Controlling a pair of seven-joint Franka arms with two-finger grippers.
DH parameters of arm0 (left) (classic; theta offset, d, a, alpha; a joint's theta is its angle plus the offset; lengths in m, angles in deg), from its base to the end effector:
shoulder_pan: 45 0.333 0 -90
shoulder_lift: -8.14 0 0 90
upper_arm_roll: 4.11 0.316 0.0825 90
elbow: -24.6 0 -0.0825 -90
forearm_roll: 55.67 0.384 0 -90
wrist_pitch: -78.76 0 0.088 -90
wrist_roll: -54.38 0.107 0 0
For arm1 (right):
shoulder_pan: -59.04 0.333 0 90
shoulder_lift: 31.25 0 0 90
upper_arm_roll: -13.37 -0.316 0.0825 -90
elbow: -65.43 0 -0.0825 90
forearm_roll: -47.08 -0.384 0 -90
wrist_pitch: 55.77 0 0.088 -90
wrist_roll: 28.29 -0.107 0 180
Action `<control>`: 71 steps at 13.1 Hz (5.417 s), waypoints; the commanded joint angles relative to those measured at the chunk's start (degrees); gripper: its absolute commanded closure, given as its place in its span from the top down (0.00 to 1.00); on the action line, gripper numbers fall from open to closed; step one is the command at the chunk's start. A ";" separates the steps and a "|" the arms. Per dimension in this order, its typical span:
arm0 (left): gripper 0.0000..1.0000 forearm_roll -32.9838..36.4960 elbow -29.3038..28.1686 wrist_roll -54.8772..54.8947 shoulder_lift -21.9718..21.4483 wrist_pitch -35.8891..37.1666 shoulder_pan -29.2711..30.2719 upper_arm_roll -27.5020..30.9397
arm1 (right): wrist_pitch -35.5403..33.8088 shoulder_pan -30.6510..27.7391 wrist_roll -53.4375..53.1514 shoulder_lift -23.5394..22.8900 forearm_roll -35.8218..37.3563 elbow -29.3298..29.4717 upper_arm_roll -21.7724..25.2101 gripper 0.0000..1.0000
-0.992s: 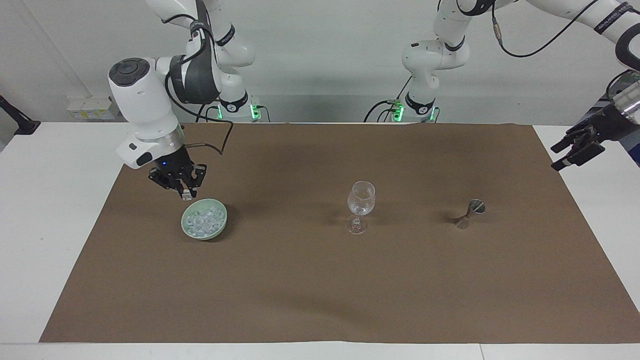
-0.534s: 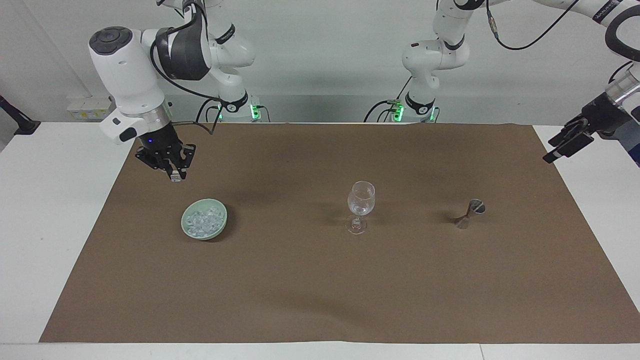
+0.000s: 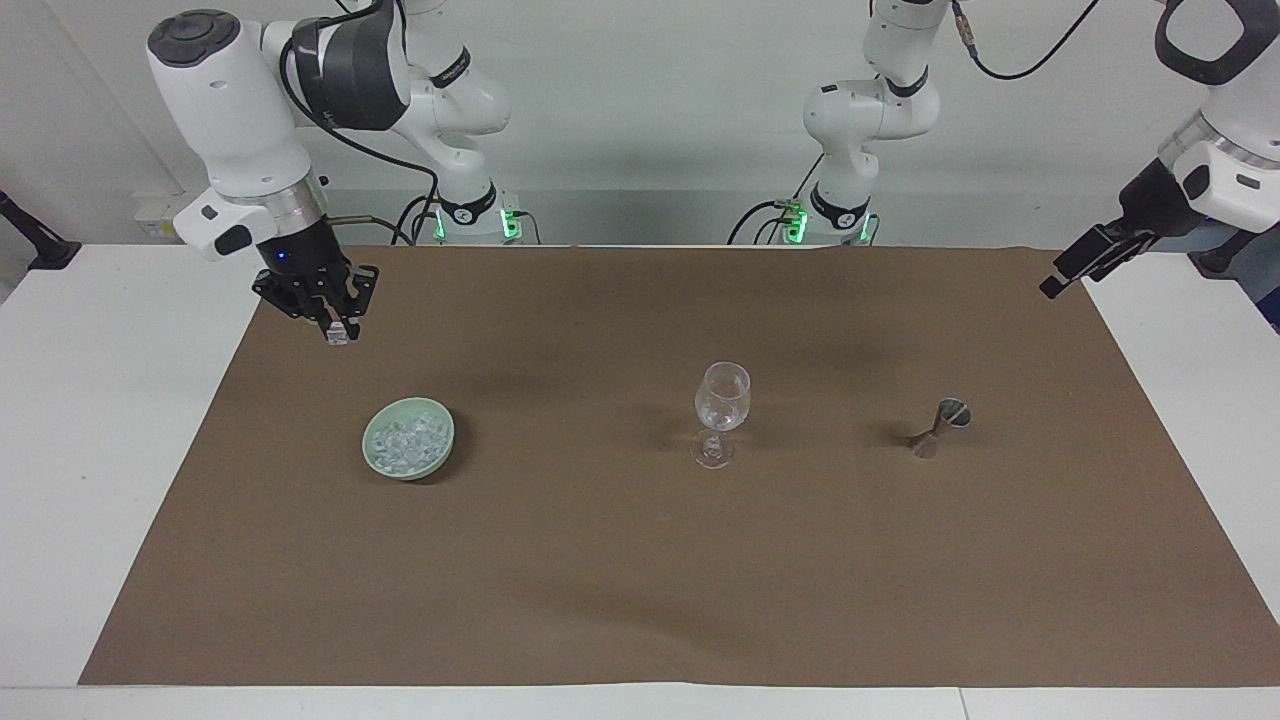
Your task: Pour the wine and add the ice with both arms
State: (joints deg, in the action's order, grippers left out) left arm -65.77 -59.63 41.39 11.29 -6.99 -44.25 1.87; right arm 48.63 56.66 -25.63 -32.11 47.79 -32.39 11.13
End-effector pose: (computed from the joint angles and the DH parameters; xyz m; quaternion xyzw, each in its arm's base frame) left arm 0.5630 0.0446 0.6363 0.9825 0.1654 -0.0187 0.0841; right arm 0.5775 -0.0026 0.5736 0.9985 0.0232 0.0497 0.0070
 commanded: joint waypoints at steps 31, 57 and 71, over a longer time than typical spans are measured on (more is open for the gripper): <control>1.00 8.70 -5.69 5.26 -8.42 5.15 1.01 -10.11 | -6.75 30.33 -34.30 -21.10 -0.44 29.86 -2.59 0.00; 1.00 8.26 -5.07 16.42 -8.86 5.15 1.01 -8.96 | 0.27 37.01 -40.02 -32.81 -0.17 36.91 -2.15 0.00; 1.00 8.26 -5.07 16.42 -8.86 5.15 1.01 -8.96 | 2.83 37.19 -39.84 -33.25 2.02 35.33 -2.33 0.02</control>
State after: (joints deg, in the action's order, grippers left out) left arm -57.69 -64.50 56.78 3.10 -2.18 -43.85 -6.88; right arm 51.01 93.74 -64.21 -64.93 48.47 2.53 8.84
